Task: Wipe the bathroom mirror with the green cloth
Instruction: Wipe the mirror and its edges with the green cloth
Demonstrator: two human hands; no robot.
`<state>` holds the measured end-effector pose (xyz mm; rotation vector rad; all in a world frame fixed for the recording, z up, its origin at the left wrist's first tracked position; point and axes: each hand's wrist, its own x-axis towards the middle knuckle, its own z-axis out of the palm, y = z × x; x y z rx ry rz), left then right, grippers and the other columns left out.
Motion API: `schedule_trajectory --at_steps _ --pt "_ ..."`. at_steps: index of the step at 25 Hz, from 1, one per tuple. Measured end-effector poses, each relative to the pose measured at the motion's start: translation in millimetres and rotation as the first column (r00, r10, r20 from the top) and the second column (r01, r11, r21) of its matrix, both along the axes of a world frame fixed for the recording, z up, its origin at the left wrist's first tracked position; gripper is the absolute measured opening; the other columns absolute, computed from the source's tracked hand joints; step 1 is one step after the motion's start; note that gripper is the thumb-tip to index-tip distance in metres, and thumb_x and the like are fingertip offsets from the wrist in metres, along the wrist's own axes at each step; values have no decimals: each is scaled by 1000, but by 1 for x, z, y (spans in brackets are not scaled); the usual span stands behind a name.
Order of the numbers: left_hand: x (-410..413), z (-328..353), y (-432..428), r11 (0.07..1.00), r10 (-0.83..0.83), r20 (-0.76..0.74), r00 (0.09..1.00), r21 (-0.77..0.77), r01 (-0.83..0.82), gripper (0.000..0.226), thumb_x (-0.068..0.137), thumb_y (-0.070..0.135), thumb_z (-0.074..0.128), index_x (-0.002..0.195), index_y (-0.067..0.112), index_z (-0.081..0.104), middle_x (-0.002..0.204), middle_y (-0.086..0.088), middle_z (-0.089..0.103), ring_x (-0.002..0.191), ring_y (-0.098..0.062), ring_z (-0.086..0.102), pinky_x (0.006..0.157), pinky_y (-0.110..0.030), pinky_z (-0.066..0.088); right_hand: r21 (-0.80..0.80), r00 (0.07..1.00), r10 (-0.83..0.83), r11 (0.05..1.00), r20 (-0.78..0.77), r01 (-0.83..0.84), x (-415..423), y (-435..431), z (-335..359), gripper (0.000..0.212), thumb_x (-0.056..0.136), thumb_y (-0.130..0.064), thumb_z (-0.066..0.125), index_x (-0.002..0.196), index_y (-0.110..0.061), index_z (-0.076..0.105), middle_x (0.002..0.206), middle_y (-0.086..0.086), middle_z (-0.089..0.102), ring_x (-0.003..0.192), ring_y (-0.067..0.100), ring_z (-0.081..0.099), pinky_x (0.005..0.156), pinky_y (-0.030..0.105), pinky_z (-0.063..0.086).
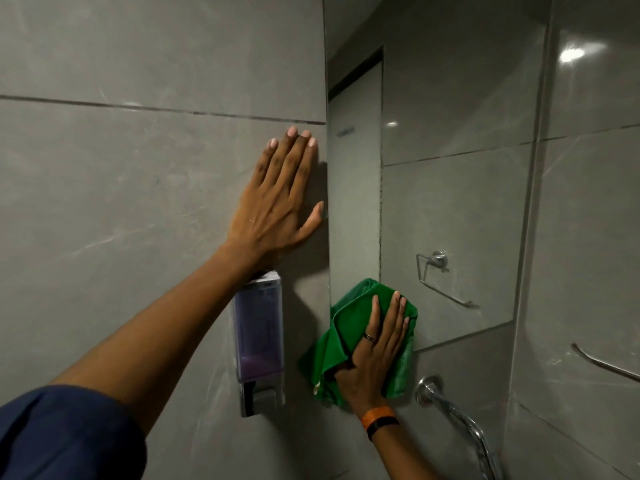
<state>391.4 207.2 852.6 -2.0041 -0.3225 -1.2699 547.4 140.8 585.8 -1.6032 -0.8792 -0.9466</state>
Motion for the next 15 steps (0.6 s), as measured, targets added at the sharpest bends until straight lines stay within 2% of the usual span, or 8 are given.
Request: schedule_trajectory --at_steps 4,7,12,15 --pt "-2 0 -1 997 -74 19 997 -30 74 77 106 47 32 161 0 9 171 -21 10 160 -30 5 131 -45 5 19 998 23 1000 55 -24 -1 3 33 127 59 -55 67 165 -14 11 175 19 4 162 42 4 129 64 8" --pt "-4 3 -2 991 -128 45 991 -29 130 74 105 43 31 161 -2 13 171 -21 14 160 -30 7 131 -46 8 42 992 32 998 121 -37 2 6 88 128 60 -57 69 166 -14 11 175 19 5 163 41 4 131 61 5" --pt "-7 16 -1 989 -135 99 986 -47 141 76 104 46 29 161 -1 14 170 -20 15 160 -29 9 131 -44 7 55 971 2 998 237 -16 4 7 191 113 74 -65 60 165 -11 19 174 21 8 163 39 3 132 59 6" --pt "-8 30 -1 986 -160 159 974 -19 165 74 103 44 32 159 -4 21 168 -22 21 158 -31 14 131 -46 11 83 963 21 996 268 -45 3 8 256 105 78 -63 53 164 -12 22 174 21 12 163 39 5 132 60 8"
